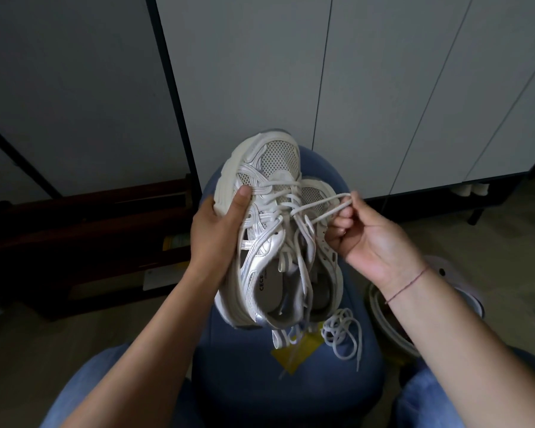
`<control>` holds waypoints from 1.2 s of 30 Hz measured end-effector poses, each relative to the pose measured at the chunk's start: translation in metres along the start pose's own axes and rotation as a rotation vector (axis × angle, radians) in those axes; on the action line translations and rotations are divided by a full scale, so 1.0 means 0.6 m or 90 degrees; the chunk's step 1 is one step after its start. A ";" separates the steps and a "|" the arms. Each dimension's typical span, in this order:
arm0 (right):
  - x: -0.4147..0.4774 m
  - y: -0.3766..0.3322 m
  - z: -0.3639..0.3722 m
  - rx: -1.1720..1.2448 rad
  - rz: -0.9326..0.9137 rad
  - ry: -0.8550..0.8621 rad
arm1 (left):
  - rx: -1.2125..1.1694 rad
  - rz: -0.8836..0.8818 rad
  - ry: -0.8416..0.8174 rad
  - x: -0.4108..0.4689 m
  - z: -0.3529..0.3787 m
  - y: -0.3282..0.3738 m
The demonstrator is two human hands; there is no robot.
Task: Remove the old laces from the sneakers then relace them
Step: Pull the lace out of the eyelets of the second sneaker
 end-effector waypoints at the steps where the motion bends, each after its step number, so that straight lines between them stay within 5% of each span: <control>1: 0.000 0.003 -0.003 -0.036 -0.010 0.008 | 0.002 -0.001 -0.001 -0.001 0.001 0.000; 7: -0.015 0.008 0.013 -0.440 -0.241 -0.028 | -0.016 -0.021 0.025 0.002 -0.006 -0.003; 11: -0.029 0.007 0.024 -0.492 -0.315 -0.008 | -0.021 -0.026 0.024 0.000 -0.006 -0.002; 21: -0.005 -0.017 0.008 0.021 -0.023 -0.024 | -0.038 -0.024 0.020 0.000 -0.006 0.003; 29: -0.024 0.022 0.024 -0.341 -0.132 -0.036 | -0.032 -0.021 0.039 0.004 -0.009 0.000; 33: -0.030 0.006 0.031 -0.408 -0.234 -0.008 | -0.030 -0.020 0.031 0.002 -0.008 0.001; 36: -0.023 0.001 0.023 -0.323 -0.191 -0.008 | -0.035 -0.022 0.021 0.003 -0.008 0.000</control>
Point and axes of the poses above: each hand's wrist, its own x-axis towards the middle knuckle, its own z-axis out of the palm, y = z × x, the point moved 8 cm from there along x, towards the middle knuckle, and after that the axes turned 3 degrees about y, right-handed, at the moved point
